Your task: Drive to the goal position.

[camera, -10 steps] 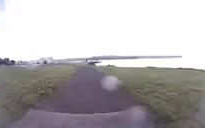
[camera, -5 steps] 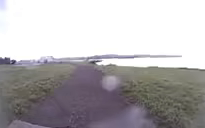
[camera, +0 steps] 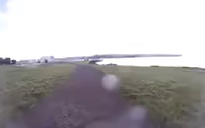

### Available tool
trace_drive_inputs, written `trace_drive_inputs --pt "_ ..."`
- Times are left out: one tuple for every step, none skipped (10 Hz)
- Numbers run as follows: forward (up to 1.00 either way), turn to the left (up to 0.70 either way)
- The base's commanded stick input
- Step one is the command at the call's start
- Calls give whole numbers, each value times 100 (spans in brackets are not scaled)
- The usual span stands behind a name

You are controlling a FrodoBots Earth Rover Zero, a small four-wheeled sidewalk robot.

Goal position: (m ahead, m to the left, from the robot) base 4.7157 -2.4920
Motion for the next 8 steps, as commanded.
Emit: trace_drive_inputs --pt "70 3" --pt "70 3" --pt "70 2" --pt "70 1" --pt "70 0" --pt "70 0" --pt "70 0" --pt "70 0"
